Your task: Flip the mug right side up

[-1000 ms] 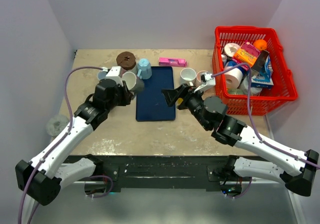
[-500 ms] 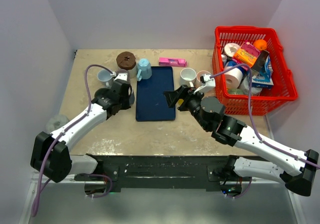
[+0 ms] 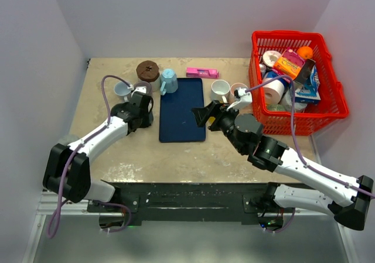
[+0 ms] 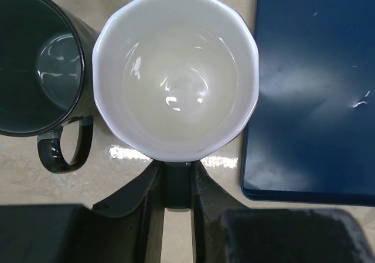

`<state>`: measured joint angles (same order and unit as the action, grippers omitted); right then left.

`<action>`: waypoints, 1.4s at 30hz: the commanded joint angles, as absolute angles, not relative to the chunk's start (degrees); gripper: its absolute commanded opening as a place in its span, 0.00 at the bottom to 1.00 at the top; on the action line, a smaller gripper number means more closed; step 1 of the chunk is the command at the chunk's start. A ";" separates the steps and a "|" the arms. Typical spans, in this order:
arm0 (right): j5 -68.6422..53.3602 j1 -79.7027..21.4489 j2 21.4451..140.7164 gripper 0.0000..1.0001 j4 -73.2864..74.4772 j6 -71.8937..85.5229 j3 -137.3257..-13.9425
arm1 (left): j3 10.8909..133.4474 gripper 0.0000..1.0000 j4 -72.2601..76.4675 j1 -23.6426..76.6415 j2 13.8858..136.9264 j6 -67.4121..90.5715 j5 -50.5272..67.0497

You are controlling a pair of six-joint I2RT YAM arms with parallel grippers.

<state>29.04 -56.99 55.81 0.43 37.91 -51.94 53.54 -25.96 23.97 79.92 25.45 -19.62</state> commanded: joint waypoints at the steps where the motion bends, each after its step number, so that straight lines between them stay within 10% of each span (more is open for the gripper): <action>1: 31.38 -56.95 54.67 0.86 -0.18 37.62 -51.77 | 53.96 0.00 -19.86 23.03 80.15 25.75 -21.36; 5: 31.29 -56.95 54.67 0.86 -0.18 37.35 -51.94 | 53.61 0.00 -19.69 22.94 80.51 25.84 -20.74; 15: 30.85 -56.87 53.26 0.86 -0.18 37.53 -51.94 | 53.52 0.68 -21.53 23.03 78.05 25.67 -19.51; 30: 30.85 -56.87 51.24 0.87 1.93 38.14 -51.15 | 65.72 0.83 -22.42 23.12 72.33 17.32 -7.13; 42: 32.52 -56.95 50.01 0.86 4.57 37.44 -52.56 | 85.05 0.87 -20.65 23.03 98.86 3.61 -1.23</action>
